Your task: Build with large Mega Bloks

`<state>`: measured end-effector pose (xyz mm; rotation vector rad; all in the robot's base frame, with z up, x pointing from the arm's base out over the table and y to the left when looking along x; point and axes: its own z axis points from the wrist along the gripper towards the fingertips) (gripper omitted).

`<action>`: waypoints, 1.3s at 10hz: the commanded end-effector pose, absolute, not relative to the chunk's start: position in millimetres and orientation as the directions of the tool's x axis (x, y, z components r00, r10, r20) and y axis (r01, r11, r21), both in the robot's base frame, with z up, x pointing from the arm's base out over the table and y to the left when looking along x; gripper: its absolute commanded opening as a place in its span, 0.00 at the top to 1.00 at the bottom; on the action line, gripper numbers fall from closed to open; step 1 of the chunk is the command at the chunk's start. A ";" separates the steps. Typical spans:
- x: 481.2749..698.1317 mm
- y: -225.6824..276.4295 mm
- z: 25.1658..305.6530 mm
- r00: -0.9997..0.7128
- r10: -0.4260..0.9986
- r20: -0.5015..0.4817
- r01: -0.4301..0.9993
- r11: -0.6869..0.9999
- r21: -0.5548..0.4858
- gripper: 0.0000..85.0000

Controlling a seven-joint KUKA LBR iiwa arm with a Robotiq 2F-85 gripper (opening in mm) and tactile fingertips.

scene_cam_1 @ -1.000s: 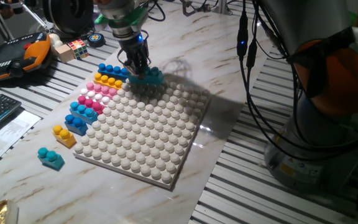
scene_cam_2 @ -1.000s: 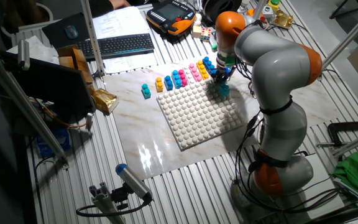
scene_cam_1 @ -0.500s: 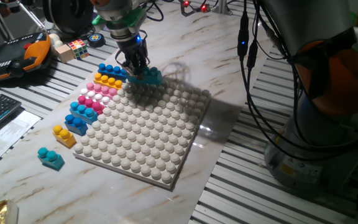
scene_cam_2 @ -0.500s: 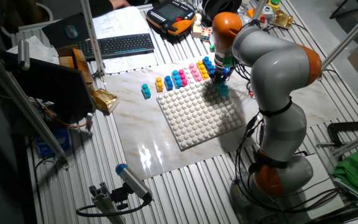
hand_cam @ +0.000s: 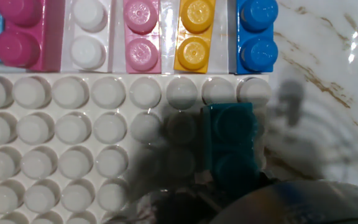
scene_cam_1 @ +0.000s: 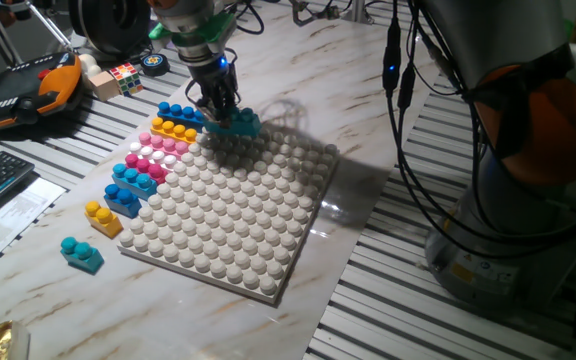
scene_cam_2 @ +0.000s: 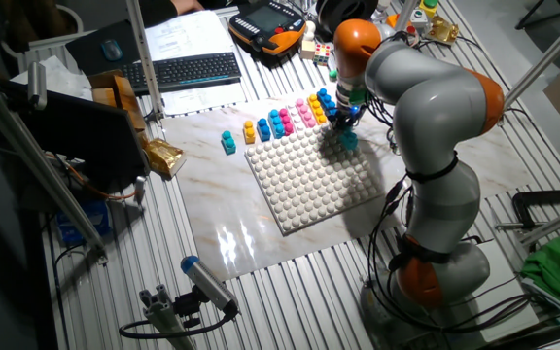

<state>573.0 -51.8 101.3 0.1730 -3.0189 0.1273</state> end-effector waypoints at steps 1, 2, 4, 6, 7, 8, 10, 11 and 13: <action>573.0 -51.8 101.4 -0.986 -0.111 0.122 -0.121 0.990 -0.076 0.99; 573.0 -51.8 101.4 -0.986 -0.108 0.126 -0.117 0.990 -0.073 0.99; 573.0 -51.8 101.4 -0.987 -0.099 0.126 -0.110 0.991 -0.082 0.99; 571.6 -51.3 101.5 -0.990 -0.082 0.118 -0.093 0.991 -0.092 0.99; 567.8 -50.7 101.2 -0.990 -0.080 0.115 -0.092 0.991 -0.099 0.99; 564.7 -51.5 100.2 -0.990 -0.081 0.114 -0.092 0.991 -0.096 0.99; 563.4 -52.4 97.7 -0.990 -0.084 0.111 -0.095 0.991 -0.099 0.99; 564.2 -54.7 95.2 -0.991 -0.087 0.106 -0.098 0.990 -0.099 0.99; 564.1 -57.0 87.9 -0.991 -0.091 0.100 -0.100 0.992 -0.083 0.99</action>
